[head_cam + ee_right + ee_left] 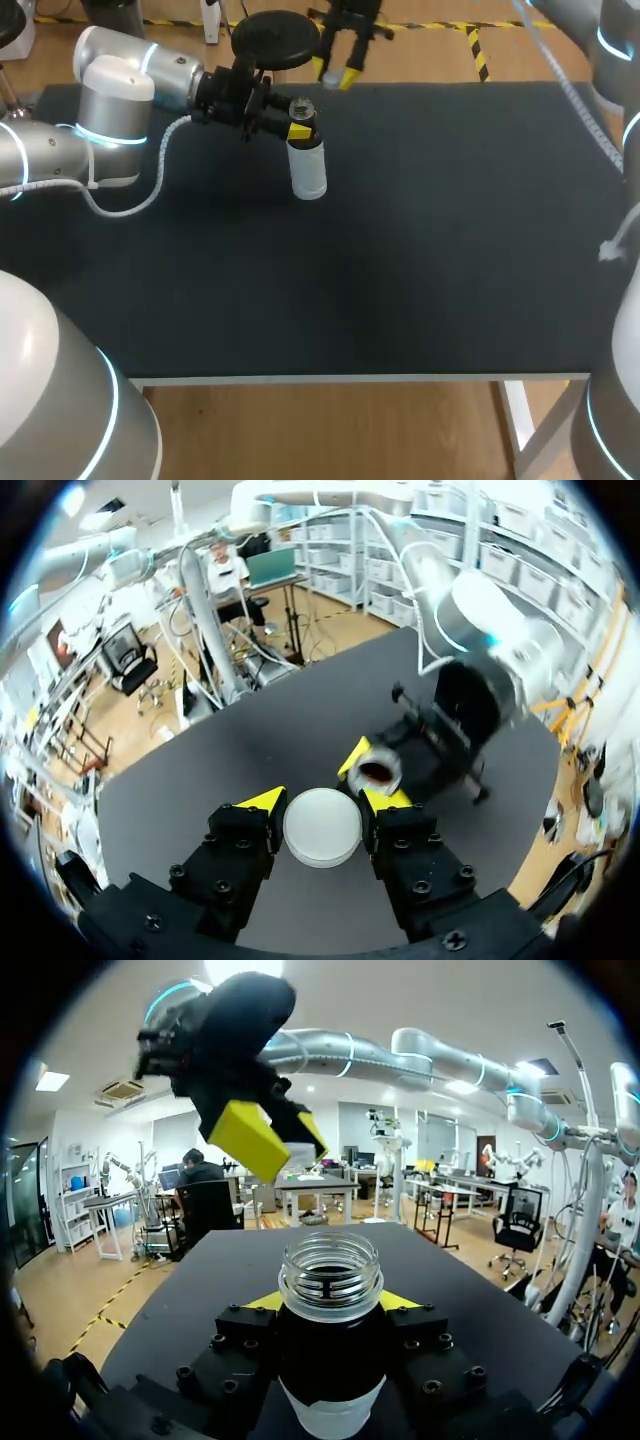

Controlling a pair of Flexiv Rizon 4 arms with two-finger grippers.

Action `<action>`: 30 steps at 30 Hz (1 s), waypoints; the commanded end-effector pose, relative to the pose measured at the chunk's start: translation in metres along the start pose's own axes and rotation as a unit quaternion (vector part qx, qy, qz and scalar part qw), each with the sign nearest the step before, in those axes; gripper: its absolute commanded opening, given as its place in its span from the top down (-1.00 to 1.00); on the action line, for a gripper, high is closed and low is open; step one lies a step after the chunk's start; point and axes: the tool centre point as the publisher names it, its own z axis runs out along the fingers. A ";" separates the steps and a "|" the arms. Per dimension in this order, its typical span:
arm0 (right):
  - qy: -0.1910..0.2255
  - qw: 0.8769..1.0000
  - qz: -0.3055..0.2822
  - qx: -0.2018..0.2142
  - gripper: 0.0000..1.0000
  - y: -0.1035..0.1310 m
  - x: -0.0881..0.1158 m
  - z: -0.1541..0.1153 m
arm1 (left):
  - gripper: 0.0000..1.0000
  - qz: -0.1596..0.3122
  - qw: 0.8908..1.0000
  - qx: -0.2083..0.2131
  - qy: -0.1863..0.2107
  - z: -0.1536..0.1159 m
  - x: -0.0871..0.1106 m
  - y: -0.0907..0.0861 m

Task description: Unscrew the bottle cap

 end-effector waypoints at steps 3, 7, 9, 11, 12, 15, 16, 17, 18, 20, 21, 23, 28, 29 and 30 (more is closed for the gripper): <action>-0.121 0.990 0.042 -0.050 1.00 -0.047 0.043 0.011 | 1.00 0.000 1.000 0.000 0.001 0.000 -0.001 0.001; -0.146 0.985 0.068 -0.057 1.00 -0.065 0.056 0.024 | 1.00 0.000 1.000 0.000 0.001 0.000 -0.001 0.001; -0.150 0.984 0.077 -0.060 1.00 -0.075 0.060 0.030 | 1.00 0.000 1.000 0.000 0.001 0.000 -0.001 0.001; -0.155 0.983 0.079 -0.065 1.00 -0.082 0.060 0.038 | 1.00 0.000 1.000 0.000 0.001 0.000 -0.001 0.001; -0.159 0.982 0.082 -0.068 1.00 -0.084 0.061 0.043 | 1.00 0.000 1.000 0.000 0.001 0.000 -0.001 0.001; -0.169 0.978 0.094 -0.082 1.00 -0.097 0.061 0.056 | 1.00 0.000 1.000 0.000 0.001 0.000 -0.001 0.001; -0.170 0.977 0.095 -0.084 1.00 -0.100 0.061 0.058 | 1.00 0.000 1.000 0.000 0.001 0.000 -0.001 0.001; -0.171 0.977 0.099 -0.085 1.00 -0.103 0.061 0.061 | 1.00 0.000 1.000 0.000 0.001 0.000 -0.001 0.001; -0.176 0.975 0.104 -0.088 1.00 -0.108 0.061 0.066 | 1.00 0.000 1.000 0.000 0.001 0.000 -0.001 0.001; -0.176 0.973 0.116 -0.091 1.00 -0.114 0.060 0.072 | 1.00 0.000 1.000 0.000 0.001 0.000 -0.001 0.001; -0.179 0.972 0.120 -0.095 1.00 -0.118 0.059 0.075 | 1.00 0.000 1.000 0.000 0.001 0.000 -0.001 0.001; -0.187 0.970 0.125 -0.096 1.00 -0.125 0.059 0.081 | 1.00 0.000 1.000 0.000 0.001 0.000 -0.001 0.001; -0.205 0.965 0.133 -0.095 1.00 -0.136 0.061 0.093 | 1.00 0.000 1.000 0.000 0.001 0.000 -0.001 0.001; -0.204 0.965 0.138 -0.093 1.00 -0.137 0.062 0.094 | 1.00 0.000 1.000 0.000 0.001 0.000 -0.001 0.001; -0.204 0.964 0.144 -0.090 1.00 -0.139 0.062 0.096 | 1.00 0.000 1.000 0.000 0.001 0.000 -0.001 0.001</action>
